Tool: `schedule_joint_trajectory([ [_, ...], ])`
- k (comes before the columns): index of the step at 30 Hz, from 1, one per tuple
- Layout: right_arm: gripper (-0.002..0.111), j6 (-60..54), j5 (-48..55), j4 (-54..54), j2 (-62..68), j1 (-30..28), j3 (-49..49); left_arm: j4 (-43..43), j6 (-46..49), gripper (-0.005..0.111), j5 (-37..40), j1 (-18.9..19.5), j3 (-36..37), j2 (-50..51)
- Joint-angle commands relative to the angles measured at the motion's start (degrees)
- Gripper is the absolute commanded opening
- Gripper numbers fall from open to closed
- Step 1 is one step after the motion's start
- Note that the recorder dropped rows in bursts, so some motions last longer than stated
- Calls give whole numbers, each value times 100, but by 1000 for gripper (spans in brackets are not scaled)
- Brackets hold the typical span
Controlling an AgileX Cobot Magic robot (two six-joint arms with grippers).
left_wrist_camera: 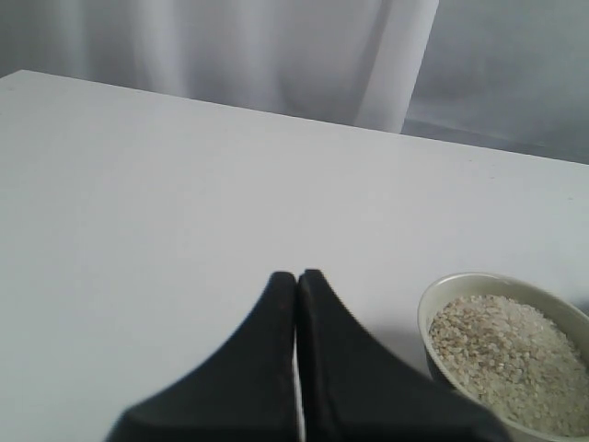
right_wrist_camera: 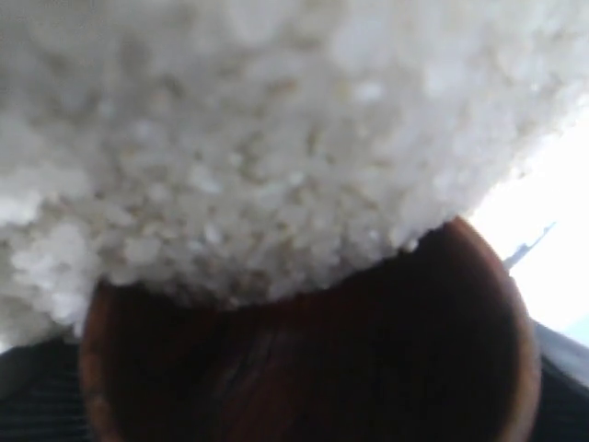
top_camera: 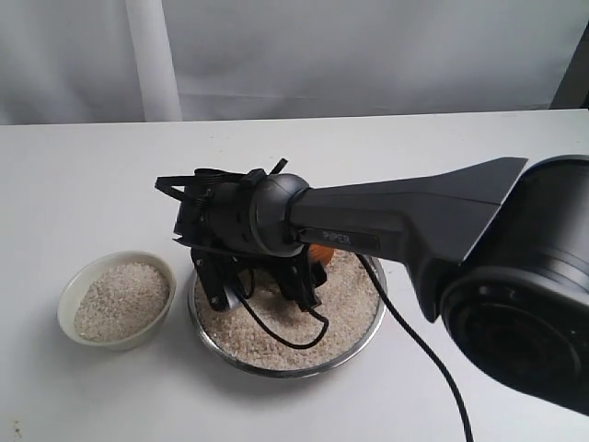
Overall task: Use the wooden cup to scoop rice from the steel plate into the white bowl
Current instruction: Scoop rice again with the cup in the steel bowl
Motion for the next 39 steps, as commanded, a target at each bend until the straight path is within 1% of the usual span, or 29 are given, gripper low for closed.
schedule_joint_trajectory([
  [1,0,-58,-87,298,-66,61,-1,-33,-10,0,-36,-27,-20,-13],
  [25,0,-123,-310,892,-237,218,-1,-33,-10,0,-36,-27,-20,-13],
  [31,0,-123,-357,1232,-286,186,-1,-33,-10,0,-36,-27,-20,-13],
  [39,0,-123,-366,1776,-302,-44,-1,-33,-10,0,-36,-27,-20,-13],
])
